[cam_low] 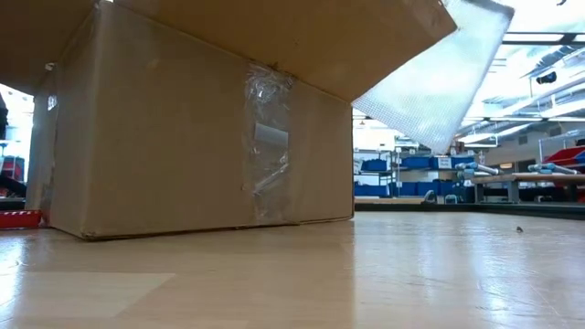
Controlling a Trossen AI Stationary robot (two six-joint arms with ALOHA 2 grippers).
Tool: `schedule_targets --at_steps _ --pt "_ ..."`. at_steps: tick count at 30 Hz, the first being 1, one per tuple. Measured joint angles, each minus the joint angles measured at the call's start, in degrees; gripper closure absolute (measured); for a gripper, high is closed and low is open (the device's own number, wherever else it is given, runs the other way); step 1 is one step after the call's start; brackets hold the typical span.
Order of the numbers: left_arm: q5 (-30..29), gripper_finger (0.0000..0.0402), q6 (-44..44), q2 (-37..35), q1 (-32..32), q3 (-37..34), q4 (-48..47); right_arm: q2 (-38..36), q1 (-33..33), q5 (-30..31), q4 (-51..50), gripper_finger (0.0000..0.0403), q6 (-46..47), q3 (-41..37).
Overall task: Unpack boxes
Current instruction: Open the zip bag
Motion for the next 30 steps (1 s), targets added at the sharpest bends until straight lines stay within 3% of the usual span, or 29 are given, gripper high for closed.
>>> schedule_targets --at_steps 10,20,30 --pt "-0.5 0.0396 0.0 0.0 0.1 0.0 0.2 1.4 -0.4 0.4 1.5 0.0287 2.9 0.0" --pt "-1.6 0.0395 0.0 -0.1 0.1 0.1 0.5 0.7 -0.5 5.4 2.1 0.0396 -0.9 -0.1" --pt "-2.9 0.0395 0.0 0.1 0.1 0.1 1.6 -1.6 -0.5 9.2 0.1 0.0399 -0.2 -0.1"
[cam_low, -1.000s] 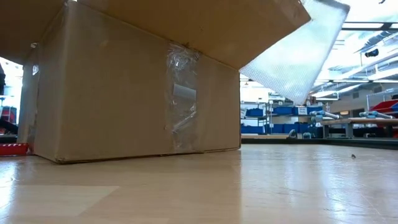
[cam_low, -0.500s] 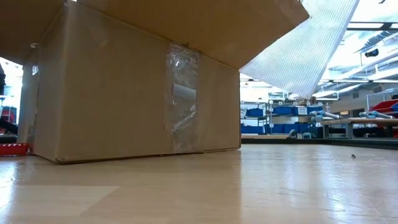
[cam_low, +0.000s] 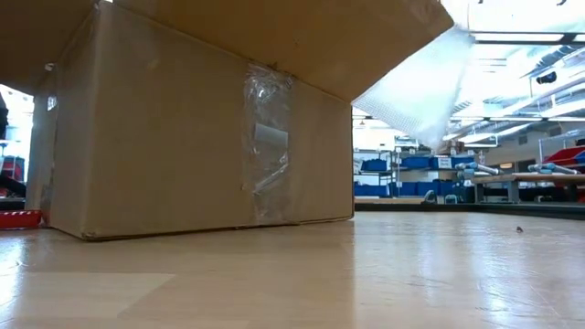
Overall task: Unpack boxes
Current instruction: Open the zip bag
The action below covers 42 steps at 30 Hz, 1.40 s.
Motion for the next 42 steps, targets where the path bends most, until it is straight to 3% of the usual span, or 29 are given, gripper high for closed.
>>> schedule_targets --at_steps 13,19,26,42 --pt "0.0 0.0395 -2.5 0.1 -0.1 -0.2 3.6 -1.7 -1.0 9.1 -0.6 0.04 -0.9 0.2" --pt "-0.5 0.0395 -4.1 -0.7 0.0 -0.2 4.0 -3.2 -2.5 9.2 -1.3 0.04 -0.9 0.2" --pt "-2.0 0.0395 -4.2 -1.7 0.0 -0.1 7.7 -3.5 -4.0 10.0 -8.3 0.0402 0.0 0.2" --pt "-3.1 0.0395 -4.1 -5.4 0.0 -0.1 7.3 -7.8 -8.8 21.9 -16.7 0.0402 0.1 0.1"
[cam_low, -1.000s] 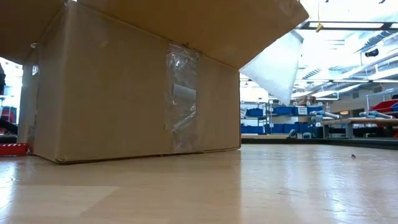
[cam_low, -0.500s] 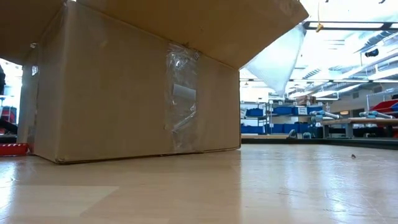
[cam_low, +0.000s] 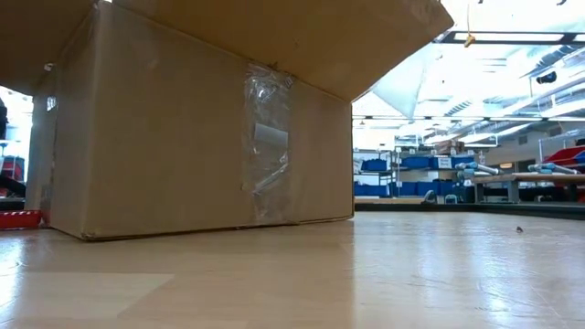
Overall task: Unpack boxes
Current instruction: Open the zip bag
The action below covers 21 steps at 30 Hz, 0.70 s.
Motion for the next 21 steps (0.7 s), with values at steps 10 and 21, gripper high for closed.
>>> schedule_targets --at_steps 10,21 --pt "0.0 0.0396 0.0 -5.1 0.0 0.0 -3.3 -4.2 -6.1 0.8 -6.5 0.0401 9.6 0.0" --pt "2.1 0.0396 0.3 -9.7 0.0 0.1 -5.9 -5.7 -8.0 -3.8 -2.8 0.038 32.5 0.6"
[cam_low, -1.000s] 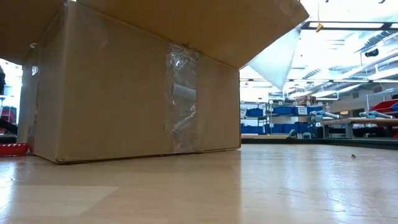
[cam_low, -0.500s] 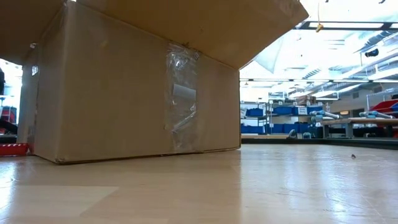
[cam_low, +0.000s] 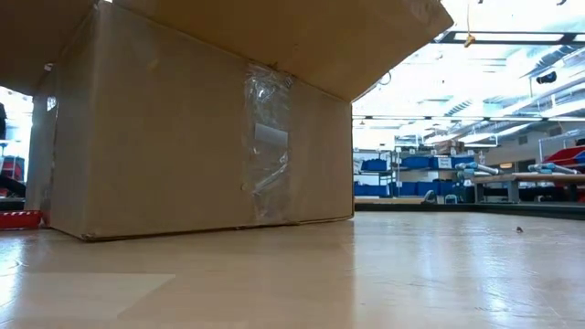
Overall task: Unpack boxes
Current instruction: Open the zip bag, then put the pink medicine organizer into the zip bag
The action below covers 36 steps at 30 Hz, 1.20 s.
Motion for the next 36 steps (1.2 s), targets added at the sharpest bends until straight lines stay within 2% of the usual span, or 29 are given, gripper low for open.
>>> schedule_targets --at_steps 3,7,9,15,19,22,26,28,30,33,36 --pt "0.5 0.0396 2.2 0.8 0.0 0.0 -2.2 -0.2 1.8 -10.4 12.2 0.0341 4.9 0.7" --pt "0.5 0.0396 5.0 2.8 0.0 0.0 -4.6 0.8 5.5 -21.5 22.4 0.0277 0.2 0.8" --pt "0.8 0.0396 7.1 3.5 0.1 -0.1 -4.6 2.0 7.3 -23.7 22.8 0.0248 -3.0 0.8" --pt "1.1 0.0396 10.5 5.1 0.3 -0.1 -4.8 7.9 10.5 -23.7 21.5 0.0193 -9.1 0.6" --pt "-2.1 0.0396 10.5 5.0 0.8 -0.1 -4.5 10.0 11.9 -20.8 21.8 0.0177 -13.0 0.6" --pt "-9.2 0.0396 10.5 4.9 0.8 -0.1 0.2 10.5 12.9 -16.4 22.4 0.0172 -16.4 0.6" --pt "-18.3 0.0396 10.5 2.9 1.3 0.0 9.4 8.8 14.2 -6.4 26.1 0.0173 -21.3 0.6" --pt "-21.7 0.0396 10.9 2.0 1.6 0.0 10.7 7.4 14.7 -1.7 28.5 0.0175 -22.9 0.6" --pt "-23.1 0.0396 13.4 1.2 2.1 0.1 10.7 5.6 15.7 1.3 30.2 0.0176 -22.6 0.7" --pt "-22.7 0.0396 17.2 0.7 2.0 0.0 8.7 2.6 16.6 1.5 31.2 0.0176 -21.0 0.7" --pt "-21.2 0.0396 18.1 0.3 2.0 -0.1 4.1 -0.1 16.8 3.9 28.4 0.0172 -18.1 0.7"
